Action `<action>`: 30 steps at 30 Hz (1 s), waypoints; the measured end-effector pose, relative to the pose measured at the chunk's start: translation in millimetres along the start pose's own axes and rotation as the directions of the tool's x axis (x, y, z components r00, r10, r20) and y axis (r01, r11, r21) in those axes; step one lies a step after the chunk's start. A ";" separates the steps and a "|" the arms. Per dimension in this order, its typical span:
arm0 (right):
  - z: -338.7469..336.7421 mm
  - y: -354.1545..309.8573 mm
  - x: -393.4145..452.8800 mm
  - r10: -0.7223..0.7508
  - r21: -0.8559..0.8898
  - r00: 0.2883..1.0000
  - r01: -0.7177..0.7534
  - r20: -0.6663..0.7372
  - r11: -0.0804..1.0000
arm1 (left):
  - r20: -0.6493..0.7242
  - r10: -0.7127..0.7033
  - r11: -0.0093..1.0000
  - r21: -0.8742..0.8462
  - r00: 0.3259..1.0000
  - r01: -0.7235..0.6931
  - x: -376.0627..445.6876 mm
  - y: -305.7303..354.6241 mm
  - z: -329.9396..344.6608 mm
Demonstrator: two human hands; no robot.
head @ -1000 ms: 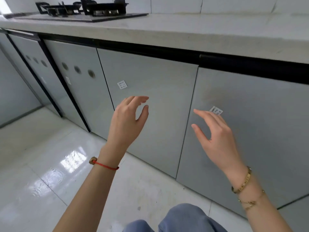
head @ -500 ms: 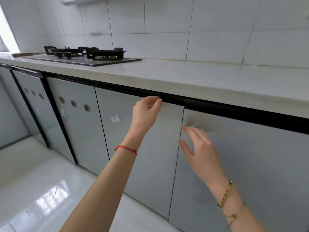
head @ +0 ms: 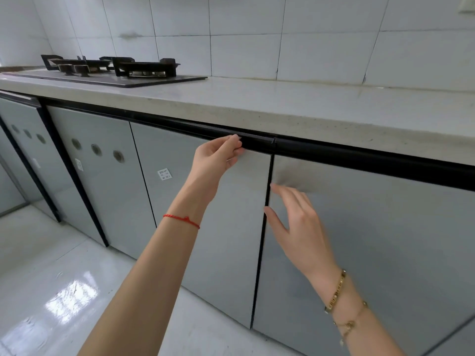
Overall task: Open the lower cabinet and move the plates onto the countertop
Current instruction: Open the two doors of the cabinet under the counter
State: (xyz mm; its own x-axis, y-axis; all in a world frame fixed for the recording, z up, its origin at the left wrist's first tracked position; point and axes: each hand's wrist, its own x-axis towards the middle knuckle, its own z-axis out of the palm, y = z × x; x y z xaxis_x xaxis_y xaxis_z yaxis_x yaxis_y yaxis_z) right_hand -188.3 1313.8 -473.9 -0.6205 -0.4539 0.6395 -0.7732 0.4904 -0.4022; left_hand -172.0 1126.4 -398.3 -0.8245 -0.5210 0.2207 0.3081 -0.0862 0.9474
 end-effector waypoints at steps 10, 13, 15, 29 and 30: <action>21.0 -30.0 -17.9 -0.069 0.150 0.998 0.070 -0.012 0.986 | 0.024 0.038 0.998 0.052 0.999 -0.039 -44.8 17.2 -41.9; 21.6 -37.0 -24.3 -0.127 0.186 0.991 0.133 -0.045 0.973 | -0.033 0.088 0.978 0.194 0.996 -0.080 -59.1 26.3 -48.7; 23.0 -44.5 -28.3 -0.161 0.204 0.985 0.170 -0.060 0.964 | -0.077 0.251 0.868 0.458 0.965 -0.189 -71.4 30.1 -54.1; 62.3 -107.8 -50.5 -0.460 0.224 0.886 0.460 -0.055 0.859 | 0.144 0.699 0.230 0.882 0.701 -0.410 -164.1 61.3 -109.3; 66.2 -113.2 -49.9 -0.484 0.237 0.874 0.481 -0.050 0.844 | 0.143 0.708 0.212 0.891 0.692 -0.401 -167.4 64.1 -116.1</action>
State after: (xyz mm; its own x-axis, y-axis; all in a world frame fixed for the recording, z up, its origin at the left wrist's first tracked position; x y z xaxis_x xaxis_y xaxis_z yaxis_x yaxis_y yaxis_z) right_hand -78.4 1231.7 -503.7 -0.1619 -0.5967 0.7859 -0.9821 0.0196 -0.1874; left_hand 40.9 1109.5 -401.4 -0.4198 -0.3004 0.8565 -0.0271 0.9474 0.3190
